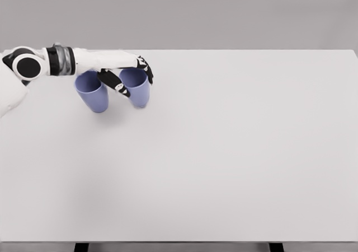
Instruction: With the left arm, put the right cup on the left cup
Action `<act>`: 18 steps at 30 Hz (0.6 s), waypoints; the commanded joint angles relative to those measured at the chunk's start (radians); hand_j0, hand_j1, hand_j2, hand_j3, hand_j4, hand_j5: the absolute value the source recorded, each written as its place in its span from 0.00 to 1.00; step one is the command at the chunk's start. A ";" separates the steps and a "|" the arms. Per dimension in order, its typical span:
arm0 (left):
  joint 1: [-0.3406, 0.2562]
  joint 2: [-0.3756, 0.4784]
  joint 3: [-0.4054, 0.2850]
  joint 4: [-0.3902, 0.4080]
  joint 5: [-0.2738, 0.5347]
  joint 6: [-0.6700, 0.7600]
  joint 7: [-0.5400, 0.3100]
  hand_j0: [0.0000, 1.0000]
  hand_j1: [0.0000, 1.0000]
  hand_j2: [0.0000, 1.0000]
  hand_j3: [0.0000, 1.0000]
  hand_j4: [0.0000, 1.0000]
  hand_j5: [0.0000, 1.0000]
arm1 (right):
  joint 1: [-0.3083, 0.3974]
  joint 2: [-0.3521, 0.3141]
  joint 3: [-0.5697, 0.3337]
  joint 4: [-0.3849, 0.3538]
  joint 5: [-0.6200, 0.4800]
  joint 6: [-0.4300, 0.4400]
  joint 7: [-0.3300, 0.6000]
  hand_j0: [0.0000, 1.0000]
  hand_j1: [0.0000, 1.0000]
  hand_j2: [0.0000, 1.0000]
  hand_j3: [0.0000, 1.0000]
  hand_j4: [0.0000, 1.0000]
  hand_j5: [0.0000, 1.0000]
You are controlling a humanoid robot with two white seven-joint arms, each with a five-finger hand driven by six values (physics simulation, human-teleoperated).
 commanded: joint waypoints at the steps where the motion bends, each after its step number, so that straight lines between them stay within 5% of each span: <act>1: -0.002 0.004 0.002 -0.006 0.011 0.003 0.000 0.58 0.58 0.58 0.58 0.58 0.58 | 0.000 0.000 0.001 0.000 0.000 0.000 0.000 1.00 1.00 1.00 1.00 1.00 1.00; 18: -0.110 0.133 0.004 -0.126 0.079 0.003 0.000 0.58 0.58 0.58 0.58 0.58 0.58 | 0.000 0.000 0.001 0.000 0.000 0.000 0.000 1.00 1.00 1.00 1.00 1.00 1.00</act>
